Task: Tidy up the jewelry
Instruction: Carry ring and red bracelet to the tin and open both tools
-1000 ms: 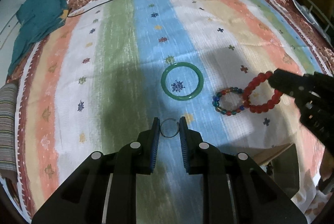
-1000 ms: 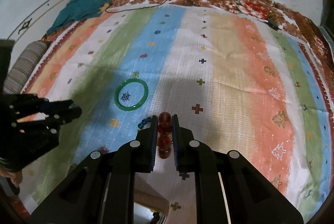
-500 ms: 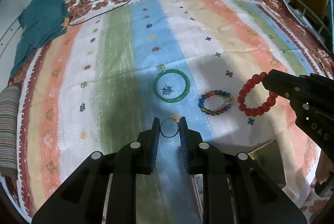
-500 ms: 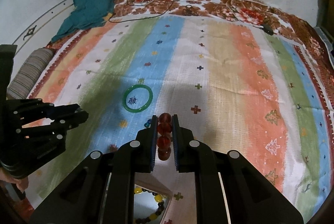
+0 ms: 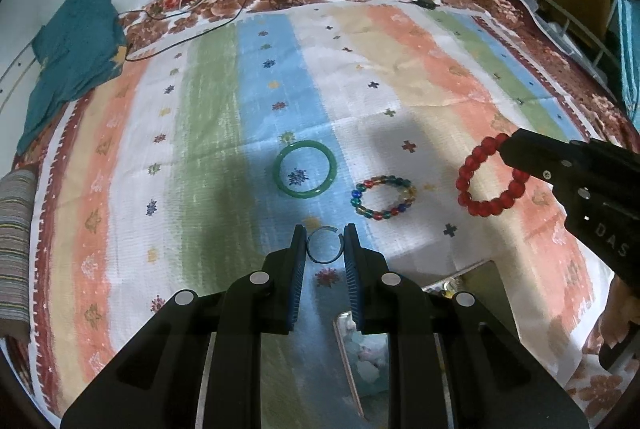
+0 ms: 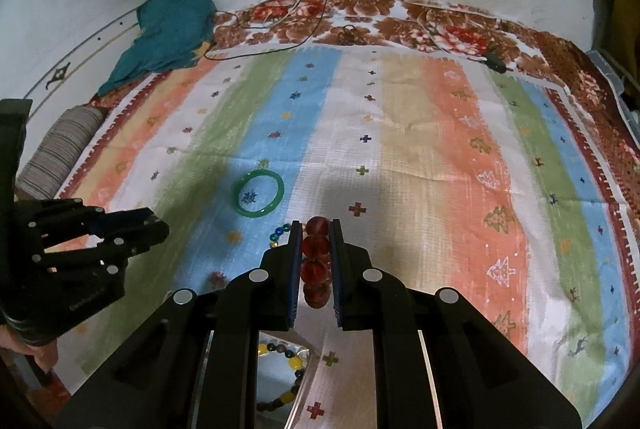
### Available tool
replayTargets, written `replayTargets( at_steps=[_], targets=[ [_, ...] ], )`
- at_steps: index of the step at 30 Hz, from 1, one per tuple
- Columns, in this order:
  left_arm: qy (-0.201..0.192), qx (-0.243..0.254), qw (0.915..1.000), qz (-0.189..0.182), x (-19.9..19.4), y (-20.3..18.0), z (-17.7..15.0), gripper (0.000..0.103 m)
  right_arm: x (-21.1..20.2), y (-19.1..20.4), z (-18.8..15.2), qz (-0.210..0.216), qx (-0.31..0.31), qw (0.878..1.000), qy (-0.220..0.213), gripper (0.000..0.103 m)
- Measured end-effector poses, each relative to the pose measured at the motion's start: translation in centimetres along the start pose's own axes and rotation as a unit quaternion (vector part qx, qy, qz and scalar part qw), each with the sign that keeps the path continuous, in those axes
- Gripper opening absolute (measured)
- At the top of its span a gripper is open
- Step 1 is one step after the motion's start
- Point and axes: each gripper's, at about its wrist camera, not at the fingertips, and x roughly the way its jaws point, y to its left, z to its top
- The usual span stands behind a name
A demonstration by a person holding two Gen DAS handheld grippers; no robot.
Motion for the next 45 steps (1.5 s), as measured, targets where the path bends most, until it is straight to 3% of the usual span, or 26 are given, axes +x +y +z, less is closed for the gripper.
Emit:
replayTargets(
  at_steps=[22, 45],
  targets=[
    [-0.04, 0.004, 0.9983, -0.042, -4.6, -2.1, -1.8, 0.019, -4.1, 2.0, -2.2, 0.007, -0.024, 1.0, -0.017, 0.014],
    [-0.021, 0.014, 0.9985, -0.048, -5.2, -3.8, -4.4, 0.019, -5.4, 3.4, -5.5, 0.035, -0.025, 0.999, 0.0, 0.014]
  ],
)
